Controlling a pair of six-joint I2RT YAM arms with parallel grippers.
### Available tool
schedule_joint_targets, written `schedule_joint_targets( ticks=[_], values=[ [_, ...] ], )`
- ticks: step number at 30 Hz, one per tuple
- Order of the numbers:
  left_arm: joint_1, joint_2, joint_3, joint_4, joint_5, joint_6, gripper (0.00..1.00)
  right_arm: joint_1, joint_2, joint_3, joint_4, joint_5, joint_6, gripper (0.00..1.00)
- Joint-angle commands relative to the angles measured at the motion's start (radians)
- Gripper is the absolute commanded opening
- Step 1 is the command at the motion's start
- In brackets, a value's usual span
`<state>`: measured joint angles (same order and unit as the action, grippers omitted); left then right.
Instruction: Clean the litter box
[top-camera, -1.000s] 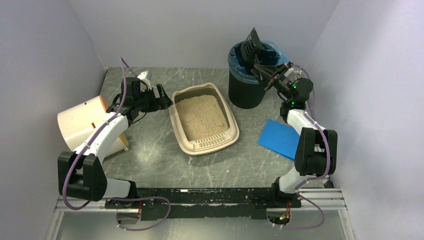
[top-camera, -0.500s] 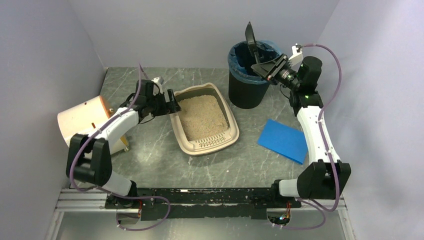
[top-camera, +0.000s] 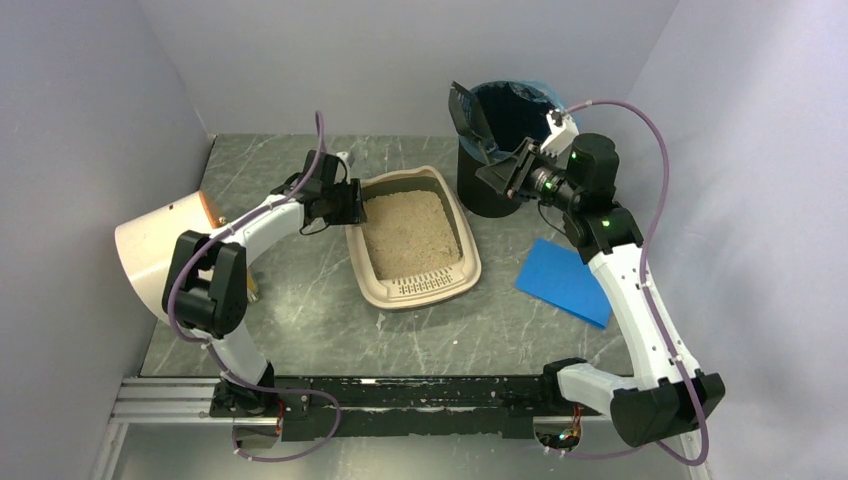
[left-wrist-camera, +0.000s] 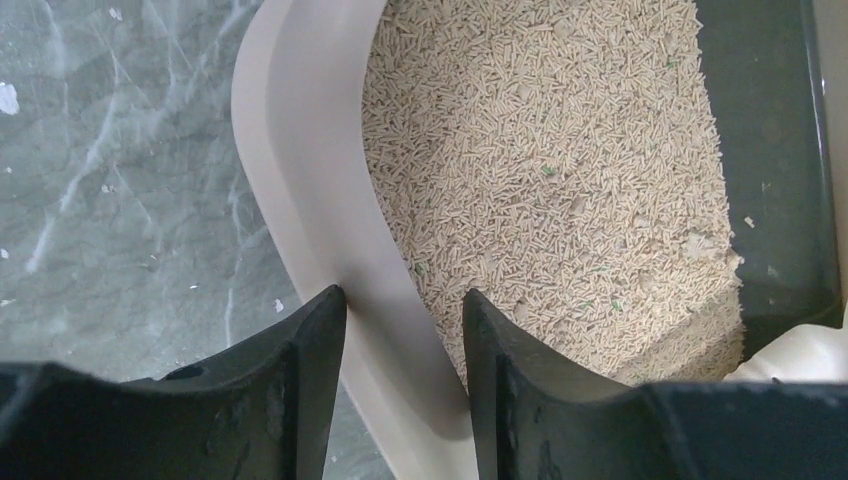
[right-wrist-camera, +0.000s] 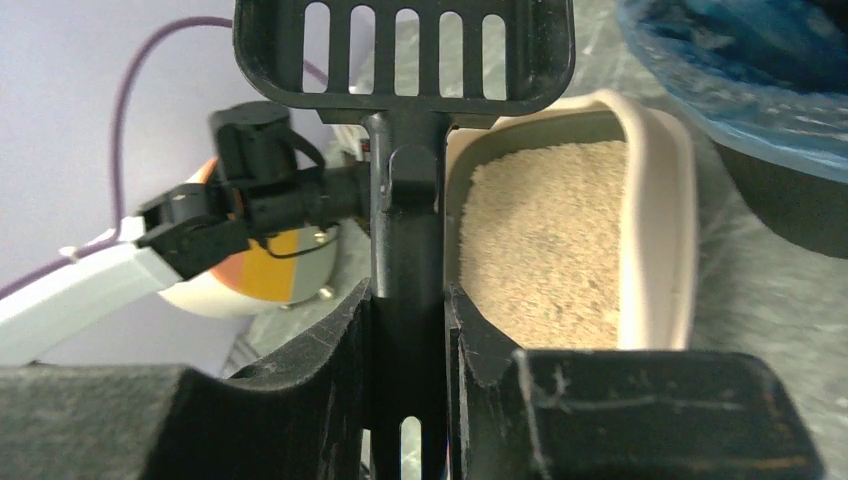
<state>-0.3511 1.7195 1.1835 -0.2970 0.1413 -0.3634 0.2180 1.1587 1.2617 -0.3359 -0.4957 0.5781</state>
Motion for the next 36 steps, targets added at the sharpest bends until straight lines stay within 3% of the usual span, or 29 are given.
schedule_joint_targets(
  ticks=[1,7,14,22,27,31,36],
  values=[
    [-0.02,0.018,0.079,-0.002,0.041,0.134,0.5,0.03,-0.032,0.004,-0.137,0.149,-0.127,0.0],
    [-0.02,0.133,0.221,-0.136,0.143,0.273,0.48,0.1,0.01,0.072,-0.327,0.231,-0.25,0.0],
    [-0.02,0.158,0.264,-0.175,0.173,0.382,0.43,0.135,0.033,0.12,-0.445,0.287,-0.339,0.0],
    [-0.02,0.148,0.249,-0.199,0.193,0.436,0.47,0.241,0.097,0.169,-0.547,0.374,-0.394,0.0],
    [-0.015,0.127,0.236,-0.184,0.108,0.335,0.67,0.33,0.143,0.199,-0.597,0.41,-0.399,0.0],
    [0.026,0.062,0.188,-0.105,0.153,0.185,0.79,0.404,0.21,0.215,-0.663,0.464,-0.398,0.0],
    [0.116,-0.009,0.11,0.028,0.266,-0.016,0.77,0.477,0.283,0.243,-0.744,0.531,-0.396,0.0]
  ],
)
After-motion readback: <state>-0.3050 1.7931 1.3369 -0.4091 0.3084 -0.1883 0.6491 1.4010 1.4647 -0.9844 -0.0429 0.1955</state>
